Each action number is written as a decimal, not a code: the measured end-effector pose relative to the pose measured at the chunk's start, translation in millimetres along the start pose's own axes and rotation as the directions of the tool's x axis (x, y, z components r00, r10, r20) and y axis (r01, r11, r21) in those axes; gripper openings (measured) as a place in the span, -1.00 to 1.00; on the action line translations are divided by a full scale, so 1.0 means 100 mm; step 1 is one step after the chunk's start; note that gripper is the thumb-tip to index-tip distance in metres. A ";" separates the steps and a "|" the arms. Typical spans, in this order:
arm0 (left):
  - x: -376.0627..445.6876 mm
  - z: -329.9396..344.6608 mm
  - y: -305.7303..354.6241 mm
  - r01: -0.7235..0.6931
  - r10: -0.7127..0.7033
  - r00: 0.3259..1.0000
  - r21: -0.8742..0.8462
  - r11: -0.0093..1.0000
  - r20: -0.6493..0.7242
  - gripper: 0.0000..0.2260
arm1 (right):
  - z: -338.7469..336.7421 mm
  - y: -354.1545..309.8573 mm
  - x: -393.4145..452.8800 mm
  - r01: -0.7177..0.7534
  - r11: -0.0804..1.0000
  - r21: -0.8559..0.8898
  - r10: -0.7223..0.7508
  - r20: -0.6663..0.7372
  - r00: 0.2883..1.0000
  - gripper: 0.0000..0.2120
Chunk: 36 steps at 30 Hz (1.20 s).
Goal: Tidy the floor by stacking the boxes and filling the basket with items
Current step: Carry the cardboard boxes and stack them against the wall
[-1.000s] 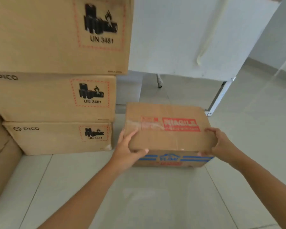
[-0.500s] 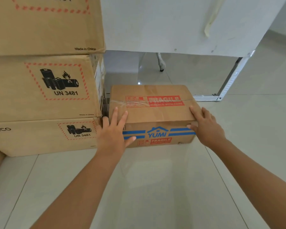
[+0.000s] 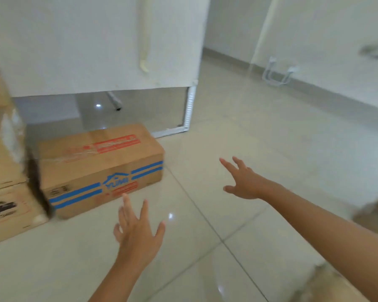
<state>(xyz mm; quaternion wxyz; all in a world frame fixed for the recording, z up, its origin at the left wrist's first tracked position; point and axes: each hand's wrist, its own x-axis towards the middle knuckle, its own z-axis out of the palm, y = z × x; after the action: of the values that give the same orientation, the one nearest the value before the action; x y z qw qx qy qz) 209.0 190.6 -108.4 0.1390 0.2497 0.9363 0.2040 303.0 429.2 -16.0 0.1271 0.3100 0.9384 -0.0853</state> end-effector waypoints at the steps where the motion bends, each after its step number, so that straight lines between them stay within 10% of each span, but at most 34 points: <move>1: -0.07 0.05 0.24 -0.074 0.076 0.996 -0.057 0.996 0.043 -0.39 | -0.07 0.17 -0.21 -0.038 0.999 0.031 0.039 -0.016 0.999 -0.23; 10: -1.15 0.53 1.84 -0.456 0.662 0.612 -0.490 0.743 0.433 -0.43 | 0.18 1.45 -2.21 -0.439 0.790 0.427 0.494 -0.018 0.870 -0.29; 19: -1.51 1.08 2.12 -0.346 0.654 0.464 -0.558 0.754 0.597 -0.32 | 1.08 2.36 -3.35 -0.831 0.138 0.538 0.932 0.214 0.293 -0.40; 22: -1.46 1.15 2.11 -0.353 0.676 0.466 -0.581 0.733 0.570 -0.33 | 1.22 2.52 -3.50 -0.820 -0.004 0.572 0.936 0.291 0.198 -0.33; 36: -1.11 1.32 2.69 -0.209 0.582 0.610 -0.600 0.773 0.538 -0.34 | 1.32 2.65 -3.31 -0.659 0.004 0.752 0.867 0.327 0.377 -0.41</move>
<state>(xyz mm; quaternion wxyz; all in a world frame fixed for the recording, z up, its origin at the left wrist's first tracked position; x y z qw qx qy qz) 460.4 387.0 -85.1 0.4883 0.4725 0.6474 0.3452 743.7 422.3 -67.3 -0.1120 0.7956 0.4632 -0.3741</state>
